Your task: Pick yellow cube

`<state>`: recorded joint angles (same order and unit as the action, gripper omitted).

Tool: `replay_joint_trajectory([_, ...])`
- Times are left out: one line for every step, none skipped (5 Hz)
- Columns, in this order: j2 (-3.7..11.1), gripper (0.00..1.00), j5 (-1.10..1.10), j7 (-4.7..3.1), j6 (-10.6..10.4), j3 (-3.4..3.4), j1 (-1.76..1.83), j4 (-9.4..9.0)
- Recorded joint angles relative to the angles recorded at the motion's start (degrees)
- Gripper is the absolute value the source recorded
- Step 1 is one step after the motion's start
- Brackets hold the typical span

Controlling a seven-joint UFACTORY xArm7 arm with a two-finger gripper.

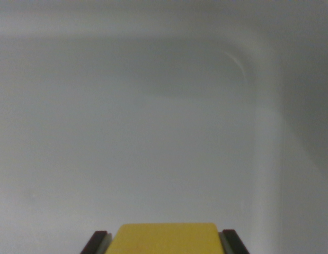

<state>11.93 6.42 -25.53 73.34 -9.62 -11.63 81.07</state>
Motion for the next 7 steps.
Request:
replay_joint_trajectory([0.00, 1.00, 0.00, 0.00, 0.0, 0.00, 0.00, 0.00])
replay_joint_trajectory([-0.91, 1.00, -0.30, 0.31, 2.3, -0.11, 0.05, 1.39])
replay_joint_trajectory([-0.91, 1.00, -0.30, 0.31, 2.3, -0.11, 0.05, 1.39])
replay_joint_trajectory([-1.79, 1.00, -0.59, 0.61, 4.5, -0.22, 0.11, 2.74])
replay_joint_trajectory([-1.79, 1.00, -0.59, 0.61, 4.5, -0.22, 0.11, 2.74])
replay_joint_trajectory([-2.60, 1.00, -0.85, 0.88, 6.5, -0.32, 0.15, 3.97])
replay_joint_trajectory([-2.60, 1.00, -0.85, 0.88, 6.5, -0.32, 0.15, 3.97])
